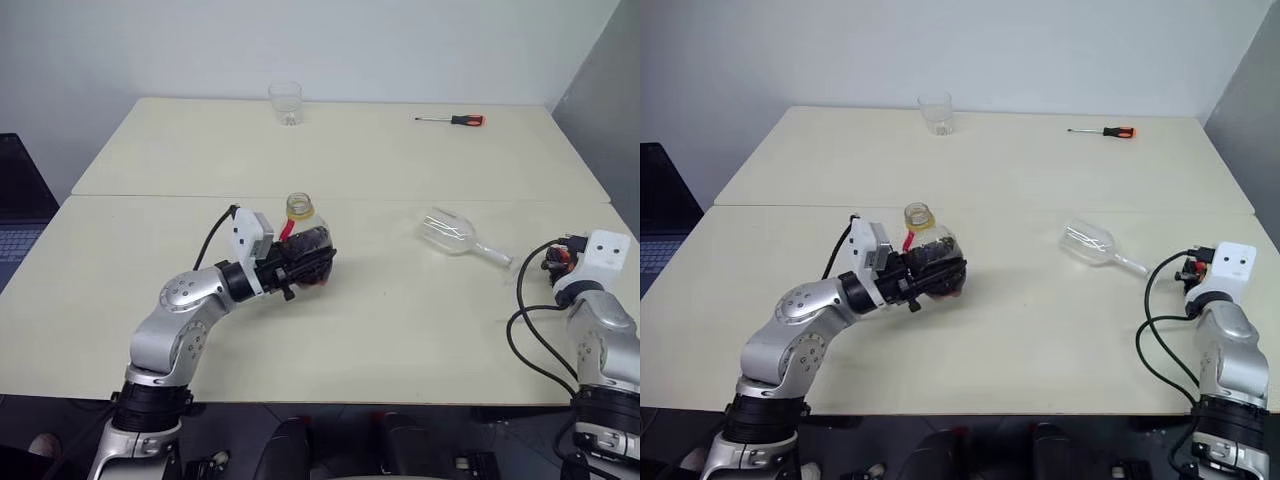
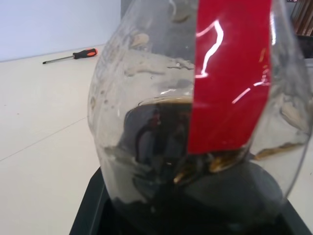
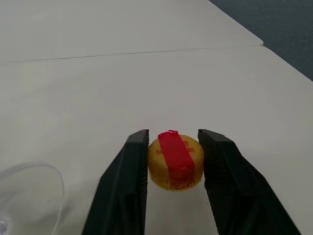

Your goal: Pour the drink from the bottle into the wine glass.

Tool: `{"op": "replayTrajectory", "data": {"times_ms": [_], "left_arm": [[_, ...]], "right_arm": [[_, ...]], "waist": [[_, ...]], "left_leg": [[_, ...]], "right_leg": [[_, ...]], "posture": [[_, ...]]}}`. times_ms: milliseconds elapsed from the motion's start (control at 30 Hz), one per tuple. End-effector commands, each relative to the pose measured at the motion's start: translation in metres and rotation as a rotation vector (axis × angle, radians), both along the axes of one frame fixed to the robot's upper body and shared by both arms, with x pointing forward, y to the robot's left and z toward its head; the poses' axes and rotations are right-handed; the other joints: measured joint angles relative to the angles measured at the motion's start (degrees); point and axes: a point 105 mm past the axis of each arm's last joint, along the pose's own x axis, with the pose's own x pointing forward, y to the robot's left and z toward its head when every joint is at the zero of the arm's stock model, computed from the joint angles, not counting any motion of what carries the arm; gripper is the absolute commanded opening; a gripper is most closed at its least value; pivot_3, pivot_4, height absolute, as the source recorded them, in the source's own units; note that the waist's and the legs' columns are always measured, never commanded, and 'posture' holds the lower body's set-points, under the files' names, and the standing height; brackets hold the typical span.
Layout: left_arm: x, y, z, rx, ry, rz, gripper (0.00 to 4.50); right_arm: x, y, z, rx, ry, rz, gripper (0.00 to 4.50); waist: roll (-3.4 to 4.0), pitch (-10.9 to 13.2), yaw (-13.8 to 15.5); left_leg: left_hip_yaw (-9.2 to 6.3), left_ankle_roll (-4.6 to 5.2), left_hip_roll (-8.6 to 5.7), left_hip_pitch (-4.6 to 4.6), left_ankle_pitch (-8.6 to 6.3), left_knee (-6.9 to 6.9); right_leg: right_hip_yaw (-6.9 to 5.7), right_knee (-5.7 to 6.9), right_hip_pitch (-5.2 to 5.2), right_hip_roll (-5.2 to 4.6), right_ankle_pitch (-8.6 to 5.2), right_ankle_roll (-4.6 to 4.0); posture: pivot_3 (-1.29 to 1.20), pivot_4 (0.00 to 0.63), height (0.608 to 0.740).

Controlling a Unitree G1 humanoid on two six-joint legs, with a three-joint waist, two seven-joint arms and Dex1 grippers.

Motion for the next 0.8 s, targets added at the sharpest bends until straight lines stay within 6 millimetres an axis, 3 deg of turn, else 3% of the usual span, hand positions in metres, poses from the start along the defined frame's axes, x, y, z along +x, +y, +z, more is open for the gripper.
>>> {"op": "replayTrajectory", "data": {"times_ms": [33, 200, 400, 533, 667, 800], "left_arm": [[-0.005, 0.001, 0.019, -0.019, -0.076, -0.010, 1.95], [-0.006, 0.000, 0.018, -0.018, -0.076, -0.011, 1.95], [-0.005, 0.000, 0.018, -0.016, -0.074, -0.016, 1.95], [-0.004, 0.000, 0.018, -0.016, -0.075, -0.018, 1.95], [-0.004, 0.001, 0.018, -0.014, -0.073, -0.020, 1.95], [-0.004, 0.001, 0.018, -0.012, -0.072, -0.021, 1.95]], "right_arm": [[0.002, -0.001, 0.017, -0.022, -0.065, -0.007, 2.87], [0.001, -0.004, 0.020, -0.029, -0.068, -0.022, 4.48], [0.000, -0.004, 0.035, -0.043, -0.122, -0.012, 4.48], [0.004, 0.011, 0.056, -0.087, -0.182, 0.078, 4.48], [0.010, 0.040, 0.087, -0.169, -0.265, 0.239, 4.48], [0.012, 0.090, 0.106, -0.182, -0.329, 0.508, 4.48]], "waist": [[0.00, 0.0, 0.0], [0.00, 0.0, 0.0], [0.00, 0.0, 0.0], [0.01, 0.0, 0.0], [0.01, 0.0, -0.1], [0.01, 0.0, -0.1]], "left_leg": [[0.00, 0.00, 0.00, 0.00, 0.00, 0.00], [0.00, 0.00, 0.00, 0.00, 0.00, 0.00], [0.00, 0.00, 0.00, 0.00, 0.00, 0.00], [0.01, 0.00, 0.00, 0.00, 0.00, 0.00], [0.00, 0.00, 0.00, 0.01, 0.00, 0.00], [-0.03, 0.00, 0.02, 0.01, 0.00, 0.00]], "right_leg": [[0.00, 0.00, 0.00, 0.00, 0.00, 0.00], [0.00, 0.00, 0.00, 0.00, 0.00, 0.00], [0.01, 0.00, 0.00, 0.00, 0.00, 0.00], [0.01, 0.01, 0.00, 0.01, 0.00, 0.00], [0.01, 0.01, 0.00, 0.01, 0.00, 0.00], [-0.02, 0.00, 0.00, 0.01, 0.00, 0.00]], "posture": [[0.00, 0.150, 0.740], [0.00, 0.150, 0.740], [0.00, 0.150, 0.740], [0.00, 0.150, 0.740], [0.00, 0.150, 0.740], [0.00, 0.150, 0.740]]}}
